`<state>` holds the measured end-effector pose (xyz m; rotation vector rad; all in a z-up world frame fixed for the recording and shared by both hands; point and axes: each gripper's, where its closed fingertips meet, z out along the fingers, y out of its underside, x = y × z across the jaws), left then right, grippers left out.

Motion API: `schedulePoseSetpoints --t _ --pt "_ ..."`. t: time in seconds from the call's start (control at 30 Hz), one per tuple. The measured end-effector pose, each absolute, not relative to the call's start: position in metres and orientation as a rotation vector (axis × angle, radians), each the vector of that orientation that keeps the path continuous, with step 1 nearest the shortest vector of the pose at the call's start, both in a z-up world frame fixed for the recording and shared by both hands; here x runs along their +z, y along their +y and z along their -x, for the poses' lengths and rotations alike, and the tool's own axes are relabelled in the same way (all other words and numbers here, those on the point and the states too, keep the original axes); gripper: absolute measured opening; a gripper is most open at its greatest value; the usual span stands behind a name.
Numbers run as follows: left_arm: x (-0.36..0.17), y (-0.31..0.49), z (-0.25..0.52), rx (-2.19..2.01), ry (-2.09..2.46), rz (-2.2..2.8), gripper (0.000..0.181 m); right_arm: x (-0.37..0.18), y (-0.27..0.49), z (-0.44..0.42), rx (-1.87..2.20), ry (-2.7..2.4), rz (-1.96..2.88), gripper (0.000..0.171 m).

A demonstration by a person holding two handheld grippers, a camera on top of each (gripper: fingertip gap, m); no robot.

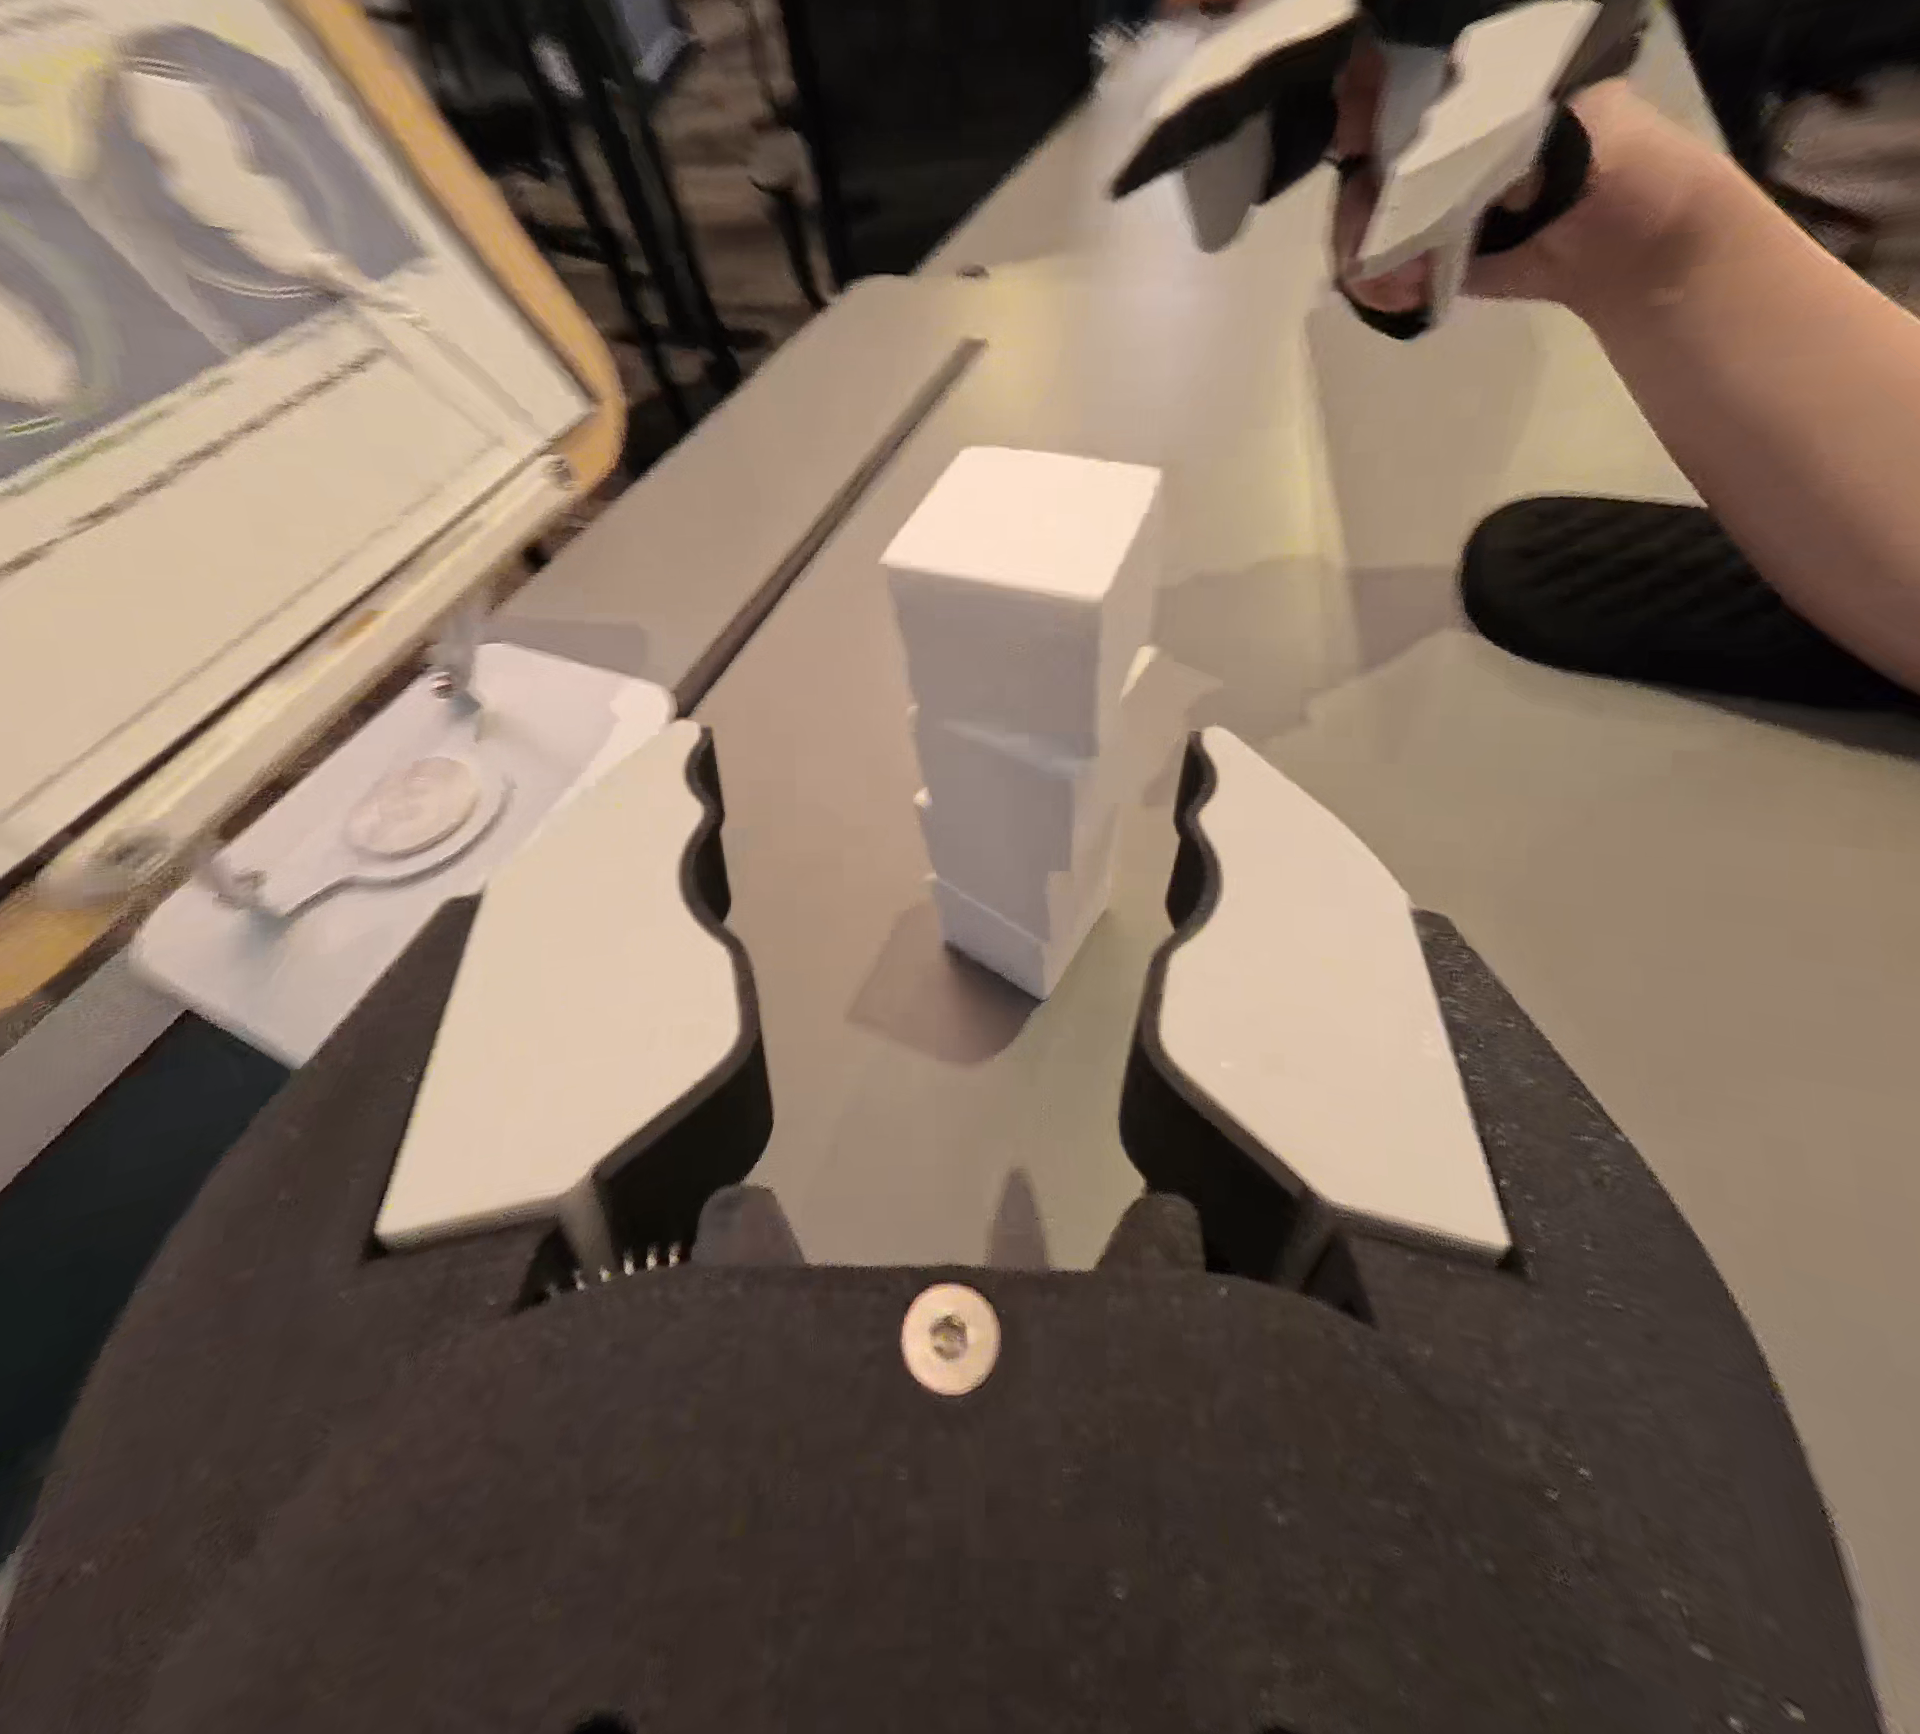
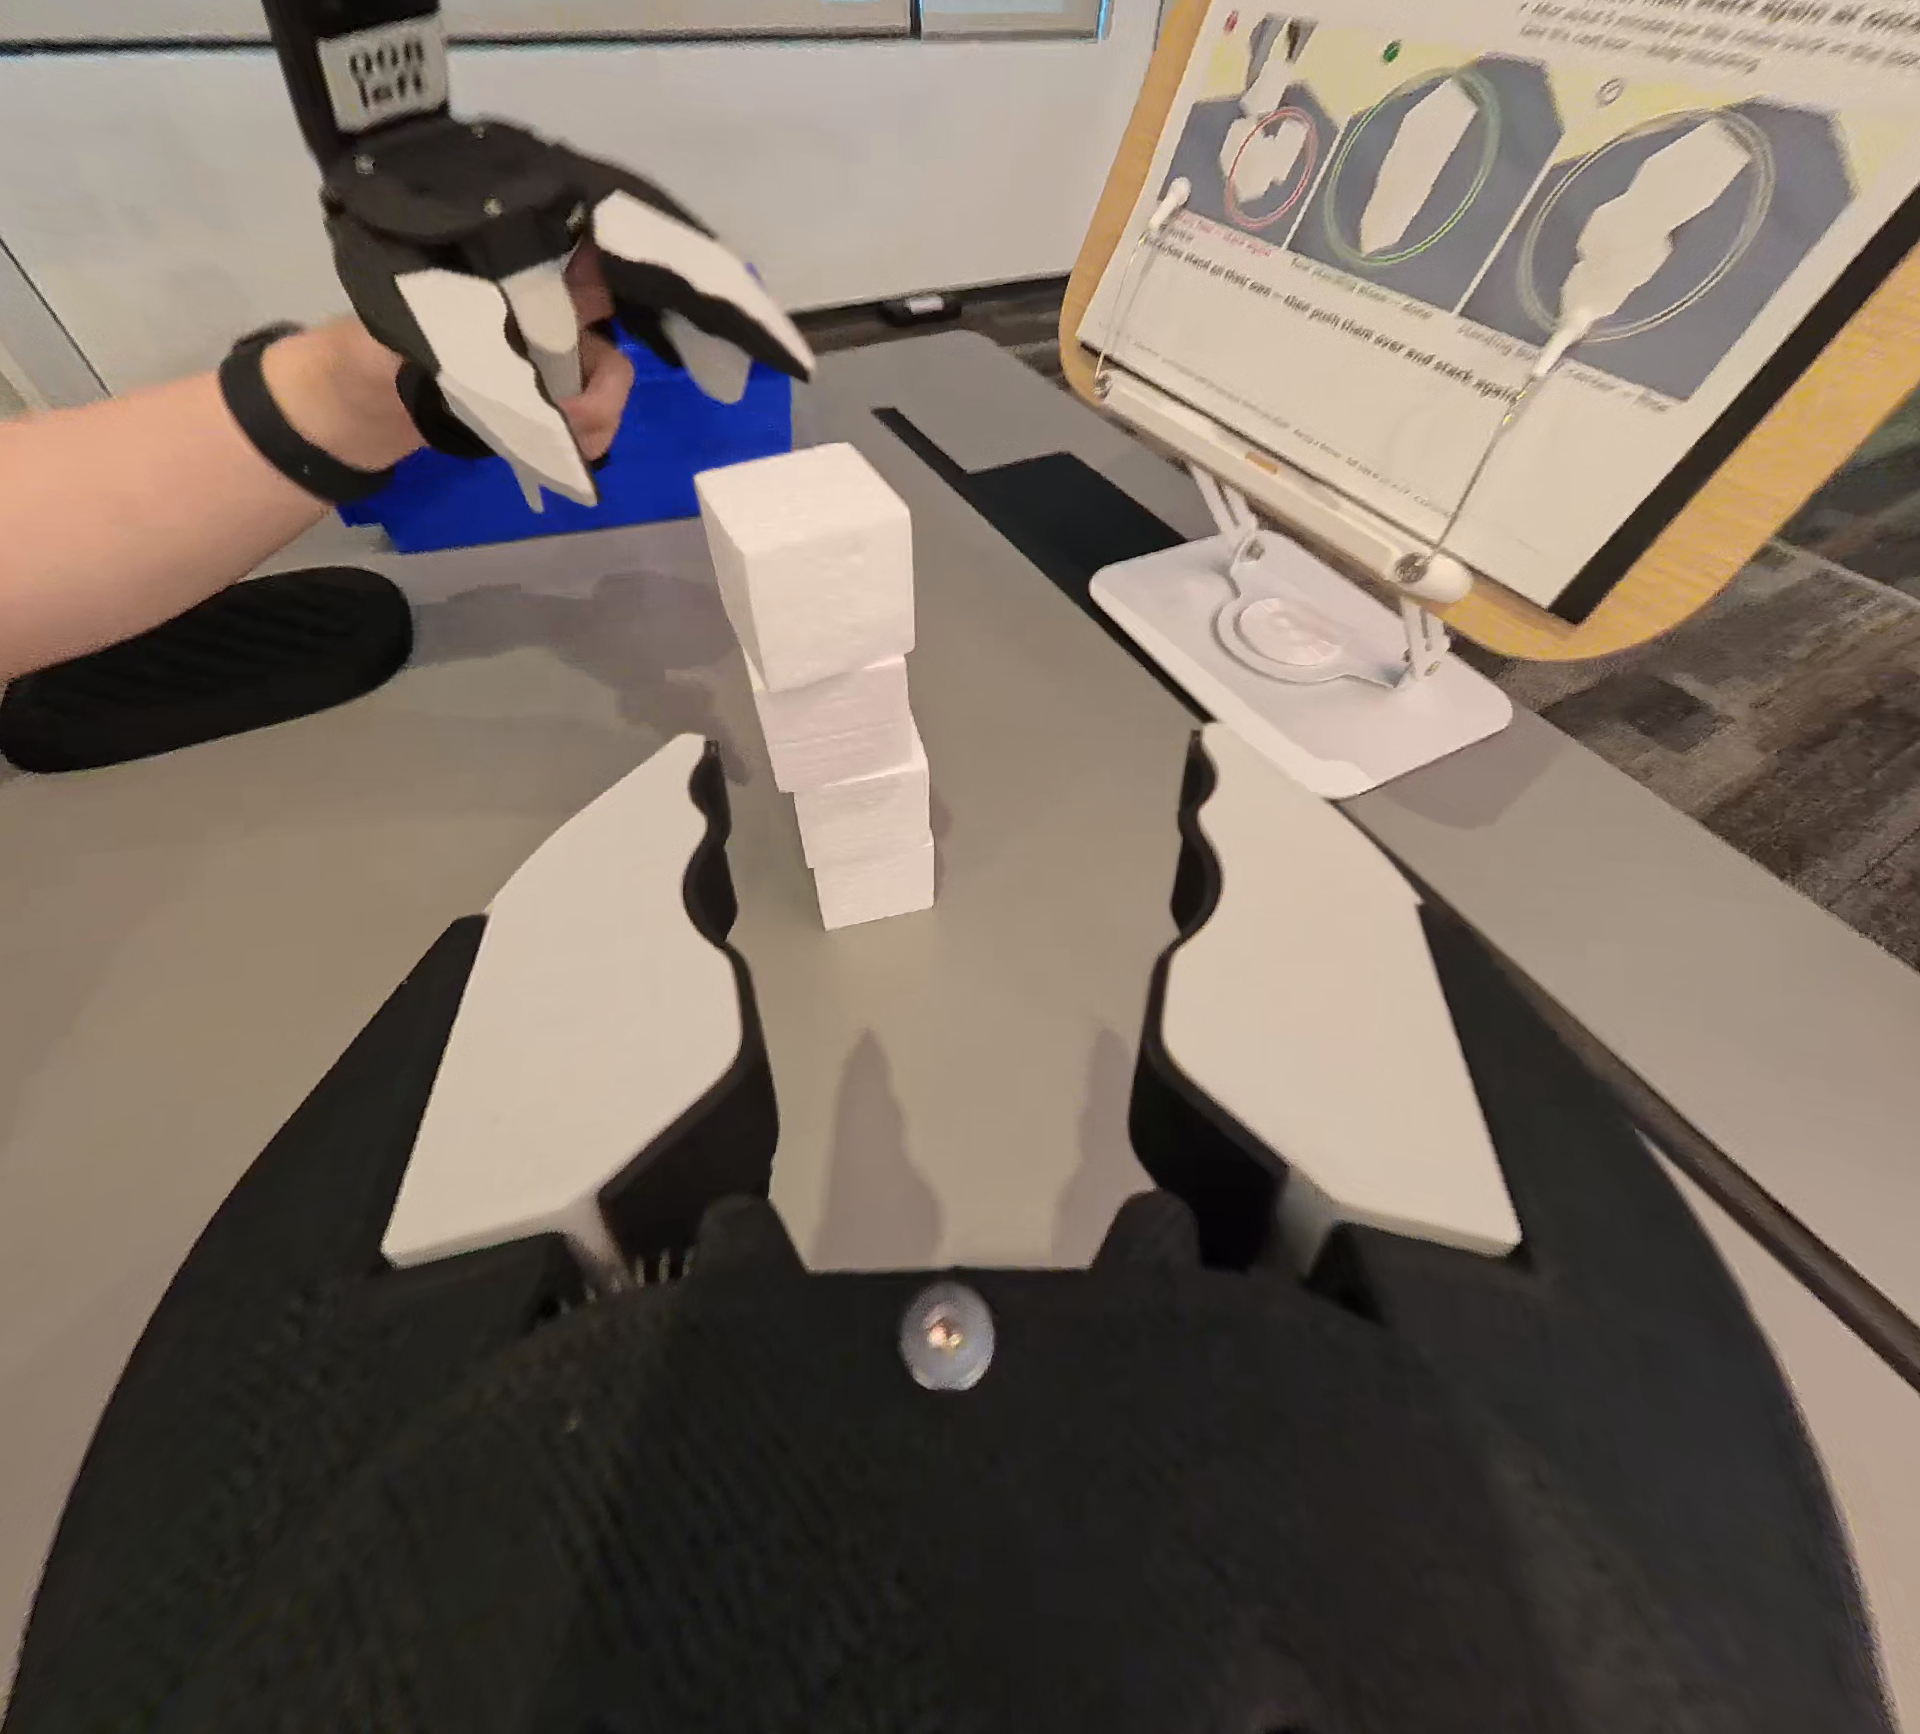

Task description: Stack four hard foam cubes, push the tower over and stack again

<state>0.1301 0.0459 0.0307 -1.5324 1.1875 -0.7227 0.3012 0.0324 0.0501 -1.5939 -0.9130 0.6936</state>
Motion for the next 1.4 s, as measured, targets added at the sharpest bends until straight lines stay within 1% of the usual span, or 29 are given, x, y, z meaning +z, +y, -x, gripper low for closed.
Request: schedulePoseSetpoints --t 0.07,0.17,0.2,0.27,0.4,0.47,0.53,0.6,0.63,0.7,0.83,1.03,1.27,1.33,1.37,1.4 --pt "0.027 0.048 -0.106 -0.693 1.085 1.515 0.073 0.059 0.028 -0.307 0.715 -0.898 1.509 0.085" --pt "0.003 0.052 -0.081 -0.624 0.998 1.549 0.061 0.068 0.025 -0.317 0.722 -0.857 1.372 0.084" --pt "-0.005 0.050 -0.078 -0.647 0.980 1.570 0.060 0.067 0.024 -0.319 0.740 -0.856 1.346 0.080" --pt "-0.019 0.046 -0.078 -0.712 0.952 1.611 0.062 0.059 0.025 -0.323 0.788 -0.856 1.376 0.067" --pt "-0.047 0.052 -0.081 -0.732 0.897 1.717 0.044 0.044 0.043 -0.341 0.746 -0.767 1.474 0.063" --pt "-0.068 0.054 -0.089 -0.714 0.925 1.791 0.039 0.033 0.050 -0.348 0.722 -0.744 1.545 0.063" --pt "-0.085 0.056 -0.099 -0.648 1.020 1.814 0.028 0.026 0.051 -0.351 0.722 -0.739 1.580 0.062" --pt "-0.100 0.059 -0.108 -0.522 1.136 1.822 0.015 0.021 0.054 -0.354 0.716 -0.723 1.617 0.058" --pt "-0.107 0.059 -0.114 -0.481 1.201 1.833 0.000 0.018 0.056 -0.356 0.709 -0.715 1.637 0.052" --pt "-0.113 0.062 -0.126 -0.448 1.265 1.860 0.000 0.014 0.057 -0.359 0.713 -0.710 1.657 0.039" --pt "-0.105 0.083 -0.143 -0.348 1.243 1.854 0.000 0.012 0.054 -0.365 0.762 -0.691 1.678 0.000" --pt "-0.078 0.085 -0.175 -0.232 1.310 1.772 0.000 0.013 0.053 -0.380 0.786 -0.649 1.699 0.000" --pt "-0.052 0.069 -0.226 -0.214 1.392 1.678 0.000 0.005 0.051 -0.405 0.718 -0.634 1.757 0.001" --pt "-0.050 0.070 -0.231 -0.206 1.383 1.658 0.000 -0.001 0.048 -0.418 0.654 -0.643 1.788 0.004" --pt "-0.050 0.072 -0.231 -0.213 1.365 1.657 0.003 -0.004 0.047 -0.426 0.615 -0.648 1.801 0.009" --pt "-0.050 0.074 -0.230 -0.237 1.338 1.661 0.010 -0.009 0.044 -0.433 0.578 -0.657 1.819 0.016"
